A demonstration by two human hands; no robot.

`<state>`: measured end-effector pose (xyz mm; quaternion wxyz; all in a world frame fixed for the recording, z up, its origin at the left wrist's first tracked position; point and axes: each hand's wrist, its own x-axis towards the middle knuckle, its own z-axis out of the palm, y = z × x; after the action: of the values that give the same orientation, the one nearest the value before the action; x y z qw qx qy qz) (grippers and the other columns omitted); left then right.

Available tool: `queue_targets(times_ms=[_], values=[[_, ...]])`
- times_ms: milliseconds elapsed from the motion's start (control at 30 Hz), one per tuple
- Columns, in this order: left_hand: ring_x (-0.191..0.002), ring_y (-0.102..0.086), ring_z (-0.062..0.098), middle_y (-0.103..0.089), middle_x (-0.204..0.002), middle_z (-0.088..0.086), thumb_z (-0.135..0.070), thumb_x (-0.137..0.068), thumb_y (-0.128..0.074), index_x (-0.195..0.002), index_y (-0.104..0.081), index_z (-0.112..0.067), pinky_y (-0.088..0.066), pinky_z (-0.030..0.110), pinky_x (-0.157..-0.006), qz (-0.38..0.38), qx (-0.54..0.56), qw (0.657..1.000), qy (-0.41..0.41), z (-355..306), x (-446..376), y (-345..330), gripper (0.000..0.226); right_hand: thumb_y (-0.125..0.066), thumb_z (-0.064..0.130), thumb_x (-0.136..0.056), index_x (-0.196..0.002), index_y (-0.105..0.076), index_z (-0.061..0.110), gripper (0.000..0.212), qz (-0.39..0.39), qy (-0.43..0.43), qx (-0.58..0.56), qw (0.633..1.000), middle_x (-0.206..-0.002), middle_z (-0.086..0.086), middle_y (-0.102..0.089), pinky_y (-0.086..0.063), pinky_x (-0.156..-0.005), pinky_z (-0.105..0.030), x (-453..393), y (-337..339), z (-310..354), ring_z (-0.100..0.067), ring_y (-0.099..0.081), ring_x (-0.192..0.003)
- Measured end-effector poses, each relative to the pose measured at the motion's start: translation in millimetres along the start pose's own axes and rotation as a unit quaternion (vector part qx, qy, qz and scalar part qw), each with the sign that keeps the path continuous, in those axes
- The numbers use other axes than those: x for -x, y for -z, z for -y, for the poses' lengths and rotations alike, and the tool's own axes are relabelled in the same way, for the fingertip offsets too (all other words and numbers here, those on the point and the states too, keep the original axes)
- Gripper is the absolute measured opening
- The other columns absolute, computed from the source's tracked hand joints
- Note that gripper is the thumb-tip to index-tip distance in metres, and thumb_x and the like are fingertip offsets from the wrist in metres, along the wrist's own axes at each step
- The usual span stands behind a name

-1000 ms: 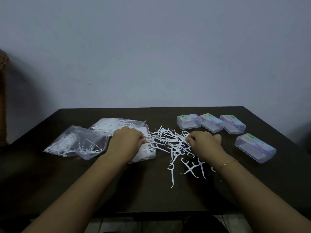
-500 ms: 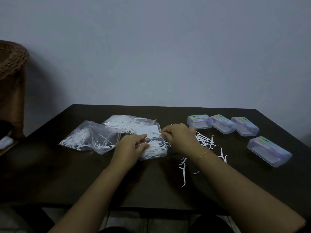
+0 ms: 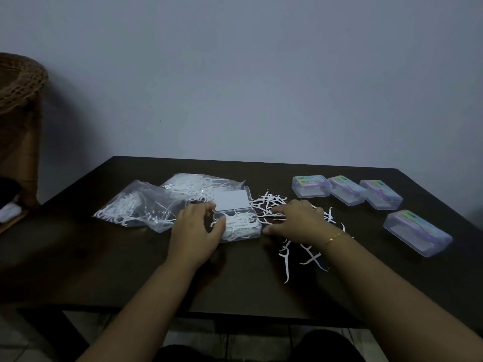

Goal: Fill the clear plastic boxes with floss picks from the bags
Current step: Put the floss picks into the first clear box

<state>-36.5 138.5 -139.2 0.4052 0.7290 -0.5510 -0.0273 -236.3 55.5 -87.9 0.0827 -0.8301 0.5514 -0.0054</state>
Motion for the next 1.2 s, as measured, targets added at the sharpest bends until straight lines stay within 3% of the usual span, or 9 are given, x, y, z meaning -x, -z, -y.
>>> queue_targets(times_ms=[67, 133, 400, 633, 833, 900, 1033, 1100, 1200], values=[[-0.094, -0.050, 0.014, -0.055, -0.093, -0.008, -0.037, -0.088, -0.058, -0.098, -0.062, -0.024, -0.040, 0.030, -0.077, -0.016, 0.006, 1.000, 0.008, -1.4, 0.9, 1.8, 0.017, -0.058, 0.057, -0.083, -0.124, -0.057, 0.039, 0.044, -0.016, 0.015, 0.010, 1.000, -0.132, -0.002, -0.049, -0.026, -0.102, -0.045, -0.3, -6.3, -1.7, -0.025, -0.033, -0.129], [-0.087, -0.050, 0.013, -0.053, -0.086, -0.008, -0.036, -0.091, -0.053, -0.084, -0.060, -0.024, -0.036, 0.028, -0.071, -0.016, -0.001, 1.000, 0.011, -2.7, 1.6, 3.0, 0.015, -0.056, 0.047, -0.089, -0.109, -0.066, 0.038, 0.025, -0.043, 0.031, 0.014, 0.999, -0.122, 0.000, -0.054, -0.028, -0.098, -0.044, -0.4, -10.8, -1.7, -0.024, -0.037, -0.123], [-0.075, -0.055, 0.008, -0.059, -0.080, -0.011, -0.030, -0.090, -0.048, -0.085, -0.057, -0.026, -0.040, 0.030, -0.066, 0.003, 0.041, 0.995, 0.088, -4.3, 1.2, 5.1, 0.011, -0.041, 0.033, -0.099, -0.102, -0.067, 0.032, 0.026, -0.154, 0.043, -0.051, 0.986, -0.109, 0.004, -0.065, -0.030, -0.087, -0.039, -4.2, -2.6, 4.7, -0.022, -0.052, -0.110], [-0.080, -0.056, 0.011, -0.059, -0.084, -0.011, -0.020, -0.091, -0.050, -0.093, -0.055, -0.027, -0.041, 0.029, -0.067, 0.005, 0.101, 0.993, 0.063, -2.2, 0.8, 2.3, 0.009, -0.036, 0.026, -0.101, -0.121, -0.061, 0.024, 0.032, -0.093, 0.123, -0.033, 0.988, -0.126, 0.000, -0.059, -0.029, -0.094, -0.041, -10.4, 4.8, 38.0, -0.024, -0.045, -0.122], [-0.087, -0.061, 0.012, -0.067, -0.090, -0.009, -0.019, -0.090, -0.053, -0.087, -0.050, -0.037, -0.050, 0.036, -0.081, 0.022, 0.130, 0.991, 0.032, 2.5, 0.0, 0.1, 0.019, -0.042, 0.021, -0.097, -0.129, -0.056, 0.022, 0.035, -0.062, 0.074, -0.161, 0.982, -0.133, -0.005, -0.054, -0.036, -0.102, -0.046, -17.9, 0.1, 37.0, -0.028, -0.046, -0.124], [-0.080, -0.058, 0.011, -0.063, -0.090, -0.013, -0.027, -0.087, -0.060, -0.093, -0.050, -0.037, -0.049, 0.033, -0.075, 0.031, 0.124, 0.991, 0.030, 1.1, 0.6, 0.4, 0.016, -0.043, 0.017, -0.097, -0.133, -0.052, 0.014, 0.036, -0.053, 0.050, -0.239, 0.968, -0.137, -0.010, -0.052, -0.038, -0.104, -0.043, -17.2, 1.9, 33.0, -0.029, -0.046, -0.126], [-0.075, -0.049, 0.002, -0.052, -0.094, -0.018, -0.051, -0.065, -0.080, -0.097, -0.051, -0.031, -0.038, 0.024, -0.063, 0.053, 0.062, 0.996, 0.025, -2.0, 2.4, 2.7, 0.048, -0.048, 0.014, -0.096, -0.139, -0.039, 0.000, 0.046, -0.006, -0.019, -0.363, 0.931, -0.141, -0.019, -0.045, -0.036, -0.106, -0.042, -19.0, 4.4, 27.0, -0.032, -0.045, -0.128], [-0.074, -0.047, 0.001, -0.049, -0.092, -0.015, -0.052, -0.062, -0.082, -0.089, -0.052, -0.028, -0.036, 0.023, -0.061, 0.053, 0.043, 0.997, 0.022, -2.1, 2.3, 2.9, 0.046, -0.051, 0.013, -0.093, -0.138, -0.041, 0.001, 0.047, 0.021, -0.035, -0.417, 0.908, -0.136, -0.019, -0.050, -0.044, -0.101, -0.042, -21.2, 1.5, 25.4, -0.027, -0.052, -0.117], [-0.073, -0.048, 0.002, -0.050, -0.090, -0.012, -0.050, -0.064, -0.082, -0.079, -0.053, -0.029, -0.036, 0.023, -0.061, 0.036, 0.044, 0.998, 0.014, 1.7, 0.5, 2.2, 0.038, -0.050, 0.013, -0.095, -0.140, -0.041, 0.006, 0.046, 0.049, -0.040, -0.435, 0.898, -0.130, -0.015, -0.055, -0.048, -0.078, -0.033, -21.5, -2.4, 26.2, -0.025, -0.056, -0.108]])
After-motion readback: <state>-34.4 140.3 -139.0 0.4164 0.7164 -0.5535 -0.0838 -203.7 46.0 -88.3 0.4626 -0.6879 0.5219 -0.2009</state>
